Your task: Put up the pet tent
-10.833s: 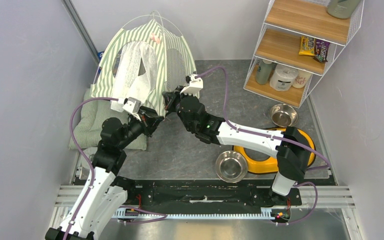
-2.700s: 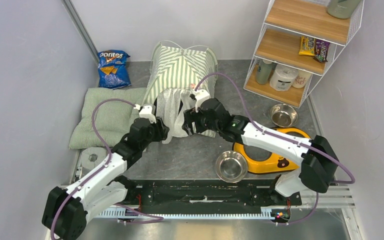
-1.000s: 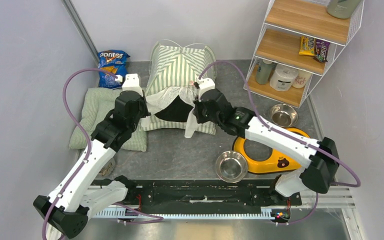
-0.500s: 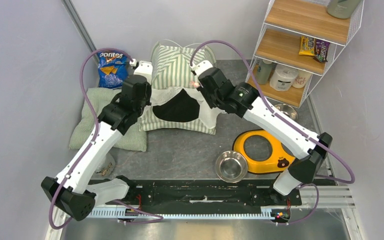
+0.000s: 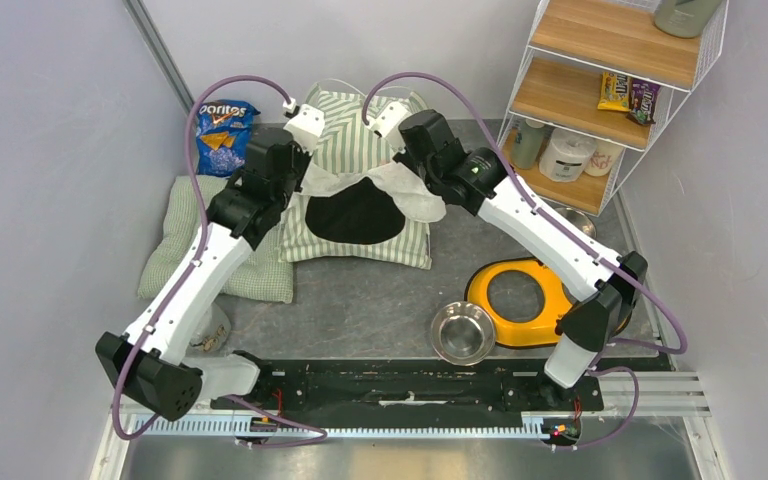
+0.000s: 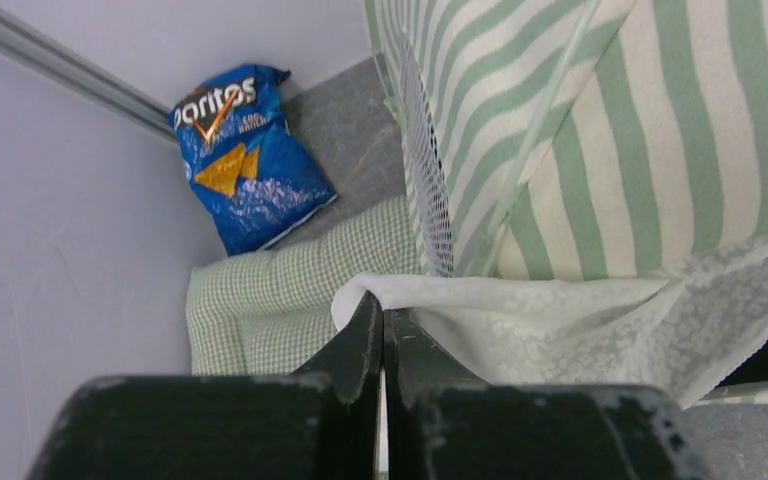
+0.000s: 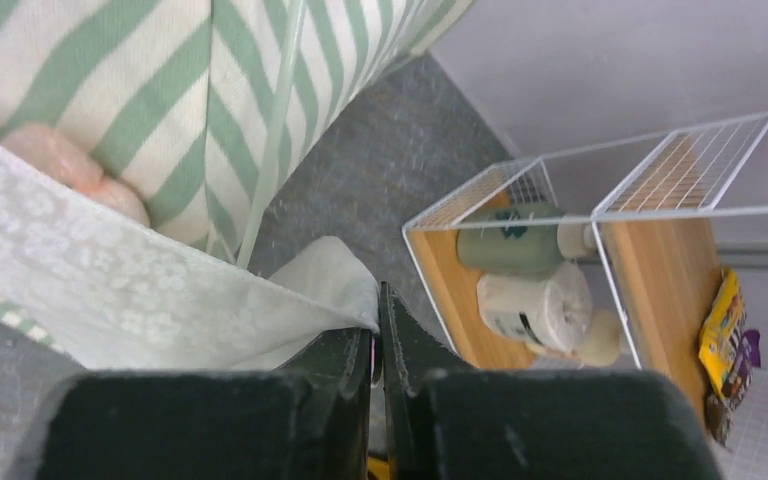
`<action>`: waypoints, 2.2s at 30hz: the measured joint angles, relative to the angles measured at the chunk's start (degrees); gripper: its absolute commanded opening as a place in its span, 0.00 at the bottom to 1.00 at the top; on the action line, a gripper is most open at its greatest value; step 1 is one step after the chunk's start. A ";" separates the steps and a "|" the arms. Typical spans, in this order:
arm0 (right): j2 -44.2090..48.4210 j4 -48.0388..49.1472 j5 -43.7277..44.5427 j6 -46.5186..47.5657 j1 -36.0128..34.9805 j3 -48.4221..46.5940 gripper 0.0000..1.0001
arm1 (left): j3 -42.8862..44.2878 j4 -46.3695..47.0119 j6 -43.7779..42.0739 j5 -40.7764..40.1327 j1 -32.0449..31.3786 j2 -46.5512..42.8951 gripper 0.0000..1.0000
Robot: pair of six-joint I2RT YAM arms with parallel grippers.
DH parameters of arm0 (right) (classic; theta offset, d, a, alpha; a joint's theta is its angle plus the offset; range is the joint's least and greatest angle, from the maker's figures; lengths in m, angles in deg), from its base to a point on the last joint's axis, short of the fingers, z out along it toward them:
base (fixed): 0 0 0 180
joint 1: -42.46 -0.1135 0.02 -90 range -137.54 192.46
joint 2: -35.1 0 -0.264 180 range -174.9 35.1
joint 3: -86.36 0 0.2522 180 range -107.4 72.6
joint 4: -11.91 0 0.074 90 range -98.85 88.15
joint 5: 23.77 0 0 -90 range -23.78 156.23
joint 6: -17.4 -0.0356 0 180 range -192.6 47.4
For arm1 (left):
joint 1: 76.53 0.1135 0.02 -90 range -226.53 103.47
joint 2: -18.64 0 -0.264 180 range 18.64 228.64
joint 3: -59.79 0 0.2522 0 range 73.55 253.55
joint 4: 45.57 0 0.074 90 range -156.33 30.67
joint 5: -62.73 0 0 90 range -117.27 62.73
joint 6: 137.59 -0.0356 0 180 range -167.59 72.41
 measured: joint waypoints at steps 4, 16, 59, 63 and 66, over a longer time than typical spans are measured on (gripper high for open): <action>1.75 8.41 -2.91 3.72 0.59 4.20 0.17 | 2.67 1.84 -3.82 3.34 0.94 1.22 0.02; 2.47 20.79 -10.91 3.54 3.13 10.08 0.34 | 6.23 6.19 -7.96 13.27 4.55 5.81 0.02; -1.22 13.75 -28.15 -29.57 22.88 17.18 0.73 | 2.25 1.20 6.45 23.87 17.84 8.20 0.47; -0.90 11.04 -26.60 -32.02 22.82 13.97 0.72 | 4.04 -2.93 10.80 17.29 17.84 8.50 0.47; 0.59 8.63 -27.26 -33.59 22.75 11.37 0.71 | 7.63 -5.77 14.01 8.81 17.88 8.94 0.47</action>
